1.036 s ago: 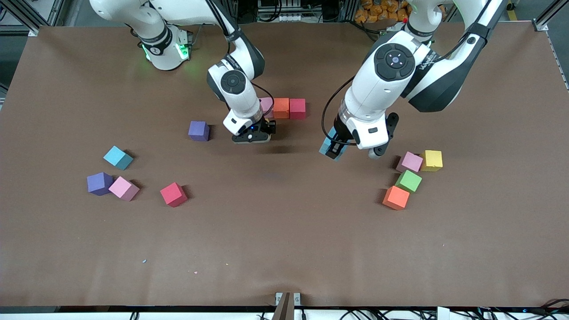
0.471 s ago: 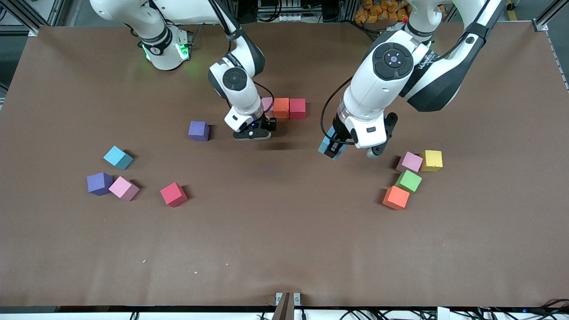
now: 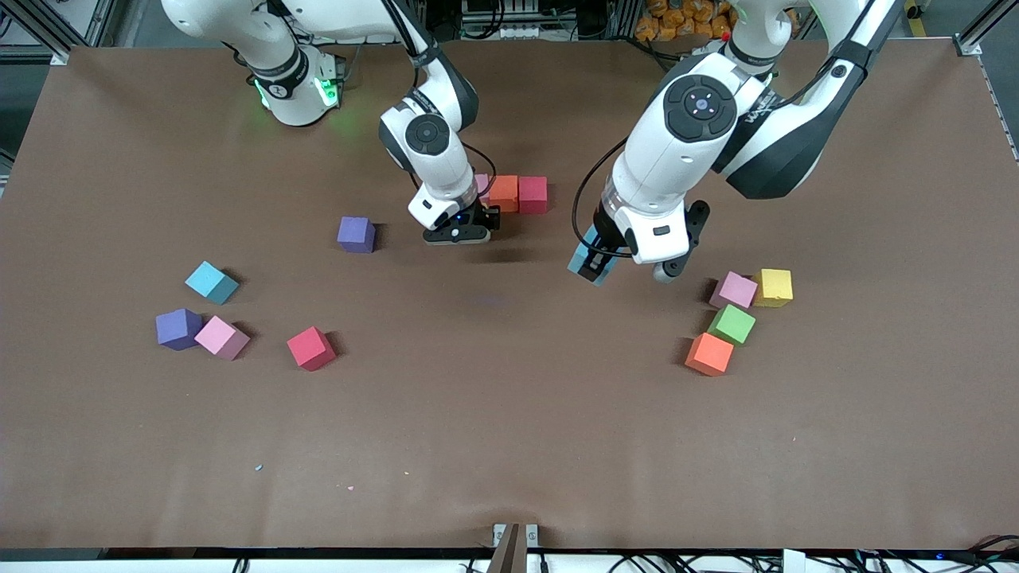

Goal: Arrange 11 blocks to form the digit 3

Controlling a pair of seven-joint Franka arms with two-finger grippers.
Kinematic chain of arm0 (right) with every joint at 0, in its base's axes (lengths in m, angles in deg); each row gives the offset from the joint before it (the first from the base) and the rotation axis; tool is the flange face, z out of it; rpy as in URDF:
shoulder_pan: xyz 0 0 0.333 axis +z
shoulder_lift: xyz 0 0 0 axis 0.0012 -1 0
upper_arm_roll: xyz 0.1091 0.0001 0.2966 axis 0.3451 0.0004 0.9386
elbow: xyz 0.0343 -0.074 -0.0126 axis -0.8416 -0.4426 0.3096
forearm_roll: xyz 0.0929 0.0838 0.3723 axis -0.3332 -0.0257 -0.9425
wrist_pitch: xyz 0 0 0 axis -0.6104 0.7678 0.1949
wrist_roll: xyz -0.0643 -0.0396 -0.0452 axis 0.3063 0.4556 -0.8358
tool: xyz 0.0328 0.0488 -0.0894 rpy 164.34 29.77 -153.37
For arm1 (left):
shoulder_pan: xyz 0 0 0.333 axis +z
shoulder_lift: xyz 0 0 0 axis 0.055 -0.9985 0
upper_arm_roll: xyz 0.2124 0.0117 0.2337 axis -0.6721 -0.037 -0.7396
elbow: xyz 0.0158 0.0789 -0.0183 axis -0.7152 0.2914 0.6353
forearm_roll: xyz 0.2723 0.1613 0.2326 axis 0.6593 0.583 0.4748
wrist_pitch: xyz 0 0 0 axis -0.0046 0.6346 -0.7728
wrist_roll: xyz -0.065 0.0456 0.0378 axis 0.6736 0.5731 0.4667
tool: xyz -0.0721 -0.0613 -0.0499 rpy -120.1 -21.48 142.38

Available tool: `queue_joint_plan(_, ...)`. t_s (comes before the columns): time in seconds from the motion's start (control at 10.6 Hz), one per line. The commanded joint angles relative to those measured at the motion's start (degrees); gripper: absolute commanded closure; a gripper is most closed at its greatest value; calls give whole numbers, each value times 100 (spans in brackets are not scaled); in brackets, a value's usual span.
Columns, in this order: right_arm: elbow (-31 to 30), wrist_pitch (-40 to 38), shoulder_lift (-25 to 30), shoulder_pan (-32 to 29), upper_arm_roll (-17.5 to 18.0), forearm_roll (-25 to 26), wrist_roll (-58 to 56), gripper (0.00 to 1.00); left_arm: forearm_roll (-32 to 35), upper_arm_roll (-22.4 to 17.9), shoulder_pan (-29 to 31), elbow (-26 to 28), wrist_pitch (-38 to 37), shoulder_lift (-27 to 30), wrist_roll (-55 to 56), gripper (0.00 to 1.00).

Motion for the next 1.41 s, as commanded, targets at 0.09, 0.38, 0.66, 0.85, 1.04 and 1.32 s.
queue_joint_plan(0.09, -247, 354, 18, 48, -22, 2, 88, 57, -144, 3, 31, 101, 9, 125, -166, 100)
queue_joint_plan(0.38, -265, 373, 9, 65, -22, 2, 88, 56, -144, 3, 14, 92, 9, 117, -174, 100)
queue_joint_plan(0.66, -265, 373, 0, 83, -22, 2, 123, 56, -144, -6, 14, 92, 9, 117, -174, 100)
queue_joint_plan(0.85, -265, 391, 0, 126, -22, 2, 202, 56, -144, 3, 14, 101, 9, 117, -174, 100)
queue_joint_plan(1.04, -265, 425, -26, 136, -22, 2, 220, 56, -144, 3, 5, 101, 9, 108, -235, 100)
queue_joint_plan(1.32, -265, 452, -52, 136, -13, 2, 229, 55, -144, 3, -12, 101, 9, 116, -254, 100)
